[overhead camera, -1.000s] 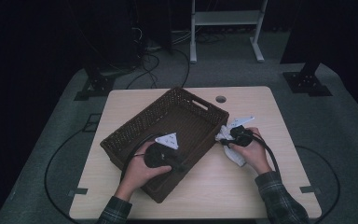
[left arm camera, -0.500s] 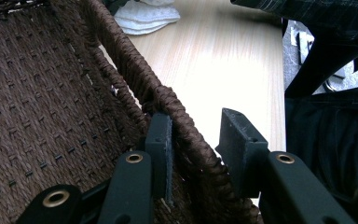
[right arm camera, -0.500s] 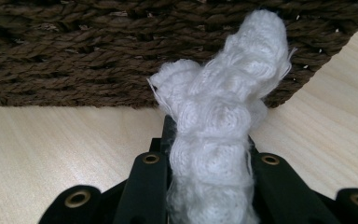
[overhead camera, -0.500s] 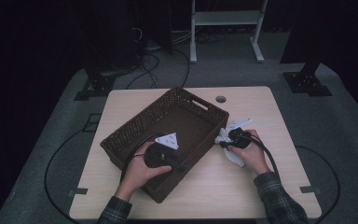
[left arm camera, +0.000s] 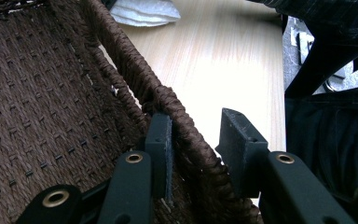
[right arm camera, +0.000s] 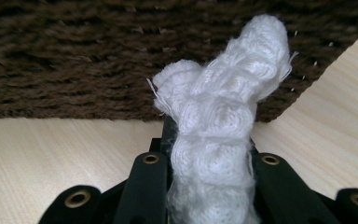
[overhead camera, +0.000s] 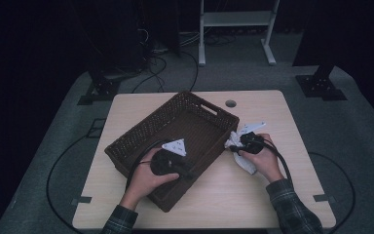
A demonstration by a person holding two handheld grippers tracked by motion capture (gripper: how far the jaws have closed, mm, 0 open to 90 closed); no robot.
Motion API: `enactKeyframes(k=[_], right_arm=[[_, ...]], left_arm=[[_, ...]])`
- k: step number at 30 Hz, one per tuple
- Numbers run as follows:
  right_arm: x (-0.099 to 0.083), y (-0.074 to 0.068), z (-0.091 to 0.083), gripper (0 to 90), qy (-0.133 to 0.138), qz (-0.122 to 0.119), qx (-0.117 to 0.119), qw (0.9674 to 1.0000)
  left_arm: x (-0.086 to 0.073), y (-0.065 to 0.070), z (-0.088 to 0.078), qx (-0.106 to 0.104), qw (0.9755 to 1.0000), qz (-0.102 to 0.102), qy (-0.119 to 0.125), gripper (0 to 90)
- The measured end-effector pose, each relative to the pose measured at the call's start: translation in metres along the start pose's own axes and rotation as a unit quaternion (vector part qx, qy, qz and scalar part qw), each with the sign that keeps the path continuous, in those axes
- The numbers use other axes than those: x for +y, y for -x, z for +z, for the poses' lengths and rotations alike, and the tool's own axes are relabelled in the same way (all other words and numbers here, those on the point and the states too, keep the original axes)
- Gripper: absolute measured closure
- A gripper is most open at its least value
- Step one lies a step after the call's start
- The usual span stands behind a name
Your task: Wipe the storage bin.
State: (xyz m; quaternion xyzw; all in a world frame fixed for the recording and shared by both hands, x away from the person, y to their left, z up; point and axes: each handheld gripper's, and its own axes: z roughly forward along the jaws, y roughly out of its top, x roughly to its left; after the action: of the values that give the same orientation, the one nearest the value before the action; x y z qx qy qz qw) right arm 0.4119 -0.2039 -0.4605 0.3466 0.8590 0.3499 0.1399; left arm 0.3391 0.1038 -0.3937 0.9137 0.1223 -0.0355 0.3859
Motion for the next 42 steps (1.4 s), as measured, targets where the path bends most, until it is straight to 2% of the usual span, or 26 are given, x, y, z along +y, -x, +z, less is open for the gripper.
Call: enactKeyframes(k=[12, 33, 42], right_arm=[[0.009, -0.005, -0.016, 74.1, 0.023, -0.007, -0.003, 0.9997], [0.024, -0.019, -0.041, 74.1, 0.055, -0.036, -0.002, 0.9978], [0.024, -0.02, -0.042, 74.1, 0.059, -0.036, 0.0, 0.9976]], left_arm=[[0.0, 0.0, 0.0, 0.0, 1.0, 0.0, 0.0, 64.4], [0.0, 0.0, 0.0, 0.001, 1.0, 0.0, 0.0, 64.4], [0.0, 0.0, 0.0, 0.001, 1.0, 0.0, 0.0, 64.4]])
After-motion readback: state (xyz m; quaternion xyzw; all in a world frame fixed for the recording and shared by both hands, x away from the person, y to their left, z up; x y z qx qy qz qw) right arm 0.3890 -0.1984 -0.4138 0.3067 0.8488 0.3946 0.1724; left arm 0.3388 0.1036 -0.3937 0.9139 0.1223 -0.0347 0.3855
